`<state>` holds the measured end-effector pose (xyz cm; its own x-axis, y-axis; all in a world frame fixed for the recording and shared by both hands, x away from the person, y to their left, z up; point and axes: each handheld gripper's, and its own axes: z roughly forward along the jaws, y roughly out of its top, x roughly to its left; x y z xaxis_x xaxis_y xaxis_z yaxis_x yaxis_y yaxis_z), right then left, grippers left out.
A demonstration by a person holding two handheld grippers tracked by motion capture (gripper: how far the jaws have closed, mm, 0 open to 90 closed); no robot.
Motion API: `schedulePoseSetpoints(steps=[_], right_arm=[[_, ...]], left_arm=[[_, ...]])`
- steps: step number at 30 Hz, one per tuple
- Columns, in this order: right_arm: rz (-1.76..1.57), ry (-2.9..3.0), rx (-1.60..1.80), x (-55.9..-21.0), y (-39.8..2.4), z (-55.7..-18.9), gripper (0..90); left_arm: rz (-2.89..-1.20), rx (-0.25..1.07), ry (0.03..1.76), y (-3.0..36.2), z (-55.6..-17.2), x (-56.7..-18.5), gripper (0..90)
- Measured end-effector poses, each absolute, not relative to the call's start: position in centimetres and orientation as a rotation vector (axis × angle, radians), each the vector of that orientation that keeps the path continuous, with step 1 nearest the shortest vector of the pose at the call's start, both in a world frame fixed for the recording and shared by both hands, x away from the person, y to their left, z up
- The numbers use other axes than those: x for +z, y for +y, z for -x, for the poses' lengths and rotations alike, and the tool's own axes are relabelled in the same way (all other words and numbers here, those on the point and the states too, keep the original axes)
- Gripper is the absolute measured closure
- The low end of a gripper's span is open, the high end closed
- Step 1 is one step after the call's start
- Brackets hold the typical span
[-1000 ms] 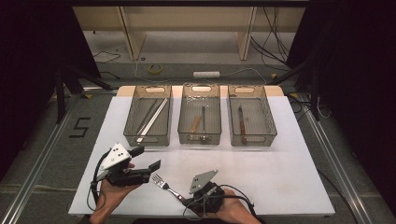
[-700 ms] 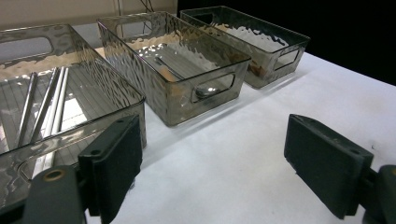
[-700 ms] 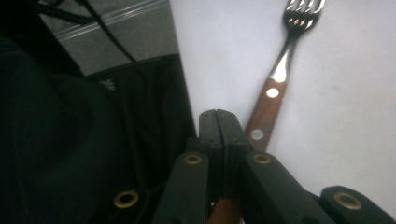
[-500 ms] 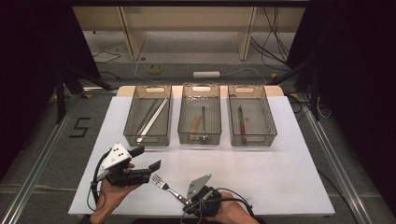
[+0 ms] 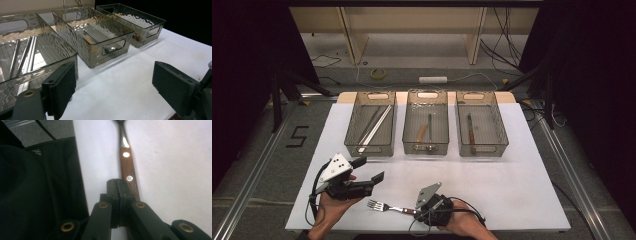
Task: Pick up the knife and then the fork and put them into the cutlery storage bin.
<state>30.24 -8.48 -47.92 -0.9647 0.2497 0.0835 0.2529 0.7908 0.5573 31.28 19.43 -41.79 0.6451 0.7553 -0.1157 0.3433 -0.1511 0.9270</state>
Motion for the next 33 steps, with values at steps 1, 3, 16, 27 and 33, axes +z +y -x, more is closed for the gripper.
schedulePoseSetpoints(steps=[1,3,16,27,33], right_arm=[[0.420,-2.963,-0.926,-47.9,-8.5,-30.3,90.0],[0.413,-2.967,-0.924,-47.8,-8.5,-30.2,90.0],[0.383,-3.071,-0.875,-46.6,-7.8,-30.8,53.1],[0.367,-3.077,-0.788,-47.3,-7.3,-31.4,59.7],[0.376,-3.085,-0.758,-47.2,-7.2,-31.4,65.3]], left_arm=[[-1.750,0.461,0.893,19.4,-31.3,-41.8,18.7],[-1.750,0.461,0.892,19.4,-31.3,-41.8,18.7],[-1.751,0.459,0.894,19.4,-31.3,-41.8,18.7],[-1.754,0.459,0.892,19.4,-31.3,-41.8,18.7],[-1.753,0.458,0.893,19.3,-31.3,-41.9,18.7]])
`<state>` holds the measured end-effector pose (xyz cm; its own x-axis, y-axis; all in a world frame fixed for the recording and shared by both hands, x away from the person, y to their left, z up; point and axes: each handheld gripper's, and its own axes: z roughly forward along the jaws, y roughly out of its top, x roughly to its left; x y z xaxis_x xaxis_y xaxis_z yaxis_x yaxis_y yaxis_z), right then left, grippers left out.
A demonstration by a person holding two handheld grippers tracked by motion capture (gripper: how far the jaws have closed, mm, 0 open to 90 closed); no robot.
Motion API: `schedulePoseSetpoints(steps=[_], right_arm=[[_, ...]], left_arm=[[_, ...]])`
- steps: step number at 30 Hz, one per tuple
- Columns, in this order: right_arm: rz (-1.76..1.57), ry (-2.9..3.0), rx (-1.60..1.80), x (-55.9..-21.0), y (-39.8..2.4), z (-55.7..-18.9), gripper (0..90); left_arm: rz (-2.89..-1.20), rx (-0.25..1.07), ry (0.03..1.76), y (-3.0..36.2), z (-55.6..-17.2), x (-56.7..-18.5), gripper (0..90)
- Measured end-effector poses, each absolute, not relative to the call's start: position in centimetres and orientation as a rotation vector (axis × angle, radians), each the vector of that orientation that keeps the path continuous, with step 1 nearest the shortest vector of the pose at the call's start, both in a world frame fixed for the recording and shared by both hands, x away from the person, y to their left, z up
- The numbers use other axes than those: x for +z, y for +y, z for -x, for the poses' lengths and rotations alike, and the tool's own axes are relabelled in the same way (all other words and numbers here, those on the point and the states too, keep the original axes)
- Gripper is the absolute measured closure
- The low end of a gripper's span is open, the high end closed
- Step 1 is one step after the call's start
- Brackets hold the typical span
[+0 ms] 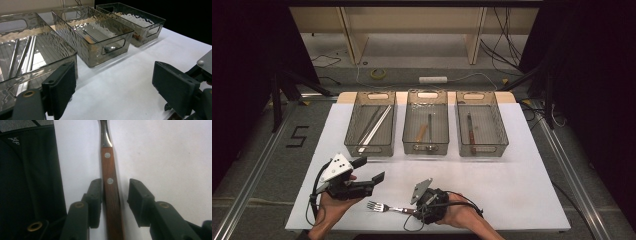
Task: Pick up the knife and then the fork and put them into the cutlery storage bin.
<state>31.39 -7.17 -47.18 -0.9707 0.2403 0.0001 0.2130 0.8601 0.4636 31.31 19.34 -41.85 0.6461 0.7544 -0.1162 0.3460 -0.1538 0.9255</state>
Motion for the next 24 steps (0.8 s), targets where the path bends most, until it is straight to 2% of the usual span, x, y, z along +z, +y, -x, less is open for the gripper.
schedulePoseSetpoints(steps=[11,24], right_arm=[[-0.345,2.987,0.717,-47.13,-7.00,-31.44,73.0],[-0.306,3.020,0.672,-46.91,-6.53,-31.72,76.4]], left_arm=[[-1.753,0.459,0.891,19.31,-31.30,-41.84,18.7],[-1.754,0.460,0.892,19.31,-31.30,-41.84,18.7]])
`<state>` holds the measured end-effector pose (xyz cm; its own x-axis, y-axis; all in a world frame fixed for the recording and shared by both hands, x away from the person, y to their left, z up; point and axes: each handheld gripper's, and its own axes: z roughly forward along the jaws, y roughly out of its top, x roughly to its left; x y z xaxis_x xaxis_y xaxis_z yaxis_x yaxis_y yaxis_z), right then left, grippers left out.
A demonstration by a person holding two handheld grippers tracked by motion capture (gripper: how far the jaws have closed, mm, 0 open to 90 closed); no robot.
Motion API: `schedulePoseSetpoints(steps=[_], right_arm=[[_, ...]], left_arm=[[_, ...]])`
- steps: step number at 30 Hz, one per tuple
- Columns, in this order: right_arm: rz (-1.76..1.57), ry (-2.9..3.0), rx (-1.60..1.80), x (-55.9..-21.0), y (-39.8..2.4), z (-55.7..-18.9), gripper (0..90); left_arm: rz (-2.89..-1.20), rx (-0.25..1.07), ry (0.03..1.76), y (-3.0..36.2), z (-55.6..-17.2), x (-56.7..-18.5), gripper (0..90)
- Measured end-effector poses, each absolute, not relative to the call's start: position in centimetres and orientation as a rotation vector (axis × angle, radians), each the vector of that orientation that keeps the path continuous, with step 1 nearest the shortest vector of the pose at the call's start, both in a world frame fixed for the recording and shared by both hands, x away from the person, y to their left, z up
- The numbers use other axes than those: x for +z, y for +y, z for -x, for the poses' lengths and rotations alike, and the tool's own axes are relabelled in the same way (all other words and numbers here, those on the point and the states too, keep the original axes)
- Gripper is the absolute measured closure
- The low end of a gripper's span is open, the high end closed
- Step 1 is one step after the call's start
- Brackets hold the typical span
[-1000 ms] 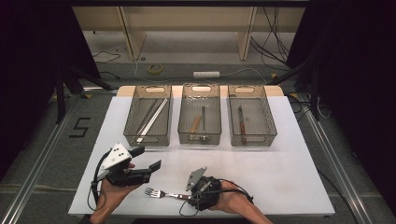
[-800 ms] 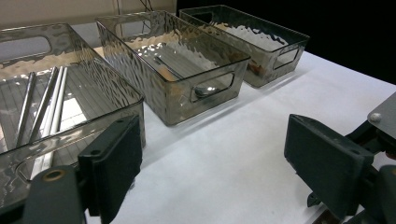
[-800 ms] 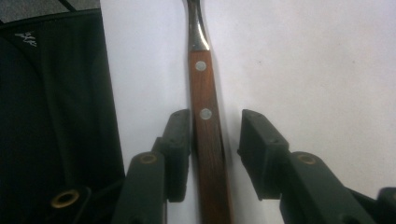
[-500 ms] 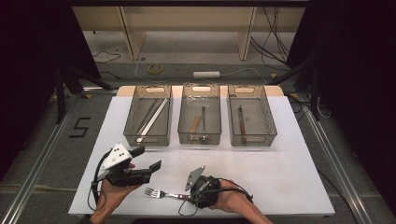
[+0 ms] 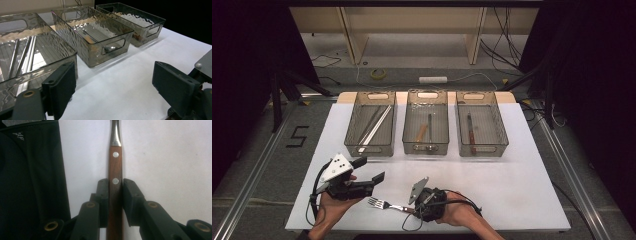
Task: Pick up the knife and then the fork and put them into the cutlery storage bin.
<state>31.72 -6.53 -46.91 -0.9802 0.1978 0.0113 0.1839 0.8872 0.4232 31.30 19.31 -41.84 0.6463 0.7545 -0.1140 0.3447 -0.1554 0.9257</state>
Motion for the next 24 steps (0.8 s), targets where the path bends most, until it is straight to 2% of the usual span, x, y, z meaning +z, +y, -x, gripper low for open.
schedulePoseSetpoints(steps=[12,24], right_arm=[[-0.287,3.015,0.696,-46.6,-6.6,-31.9,76.7],[-0.423,2.963,0.798,-44.2,-9.3,-33.7,76.8]], left_arm=[[-1.750,0.462,0.892,19.4,-31.3,-41.8,18.7],[-1.748,0.462,0.894,19.5,-31.3,-41.8,18.7]])
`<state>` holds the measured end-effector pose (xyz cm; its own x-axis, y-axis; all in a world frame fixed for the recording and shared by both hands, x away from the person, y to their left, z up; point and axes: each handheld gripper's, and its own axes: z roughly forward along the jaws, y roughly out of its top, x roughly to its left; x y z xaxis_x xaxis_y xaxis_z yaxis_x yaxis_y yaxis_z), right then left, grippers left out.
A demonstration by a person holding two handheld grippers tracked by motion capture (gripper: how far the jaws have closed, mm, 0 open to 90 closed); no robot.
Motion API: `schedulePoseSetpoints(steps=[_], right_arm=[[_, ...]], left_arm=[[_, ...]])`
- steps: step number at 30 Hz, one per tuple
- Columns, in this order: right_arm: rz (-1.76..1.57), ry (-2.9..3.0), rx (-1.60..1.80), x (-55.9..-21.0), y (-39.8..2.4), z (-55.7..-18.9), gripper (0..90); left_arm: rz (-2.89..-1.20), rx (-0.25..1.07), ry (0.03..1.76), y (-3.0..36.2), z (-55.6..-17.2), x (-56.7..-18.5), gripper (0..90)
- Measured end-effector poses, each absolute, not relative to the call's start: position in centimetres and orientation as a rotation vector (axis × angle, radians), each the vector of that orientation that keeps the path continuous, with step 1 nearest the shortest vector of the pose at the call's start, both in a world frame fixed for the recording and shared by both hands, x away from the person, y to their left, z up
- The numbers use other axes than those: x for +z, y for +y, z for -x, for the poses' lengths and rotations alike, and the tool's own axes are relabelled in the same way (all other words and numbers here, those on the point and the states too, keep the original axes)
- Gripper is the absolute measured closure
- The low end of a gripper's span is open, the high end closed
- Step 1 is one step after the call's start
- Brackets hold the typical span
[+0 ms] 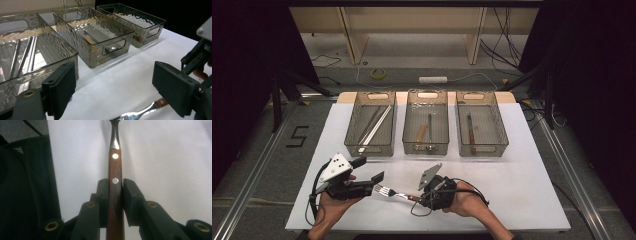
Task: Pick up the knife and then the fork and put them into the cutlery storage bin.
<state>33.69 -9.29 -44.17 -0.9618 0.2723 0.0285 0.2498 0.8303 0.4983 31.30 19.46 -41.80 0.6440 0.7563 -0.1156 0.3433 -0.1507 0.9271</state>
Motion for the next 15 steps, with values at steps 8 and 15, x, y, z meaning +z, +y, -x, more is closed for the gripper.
schedulePoseSetpoints(steps=[8,15], right_arm=[[-0.515,2.866,0.883,-41.7,-12.2,-35.4,76.8],[-0.634,2.757,0.943,-39.7,-14.8,-37.4,76.8]], left_arm=[[-1.748,0.462,0.898,19.5,-31.3,-41.8,18.7],[-1.751,0.462,0.901,19.4,-31.4,-41.9,18.7]])
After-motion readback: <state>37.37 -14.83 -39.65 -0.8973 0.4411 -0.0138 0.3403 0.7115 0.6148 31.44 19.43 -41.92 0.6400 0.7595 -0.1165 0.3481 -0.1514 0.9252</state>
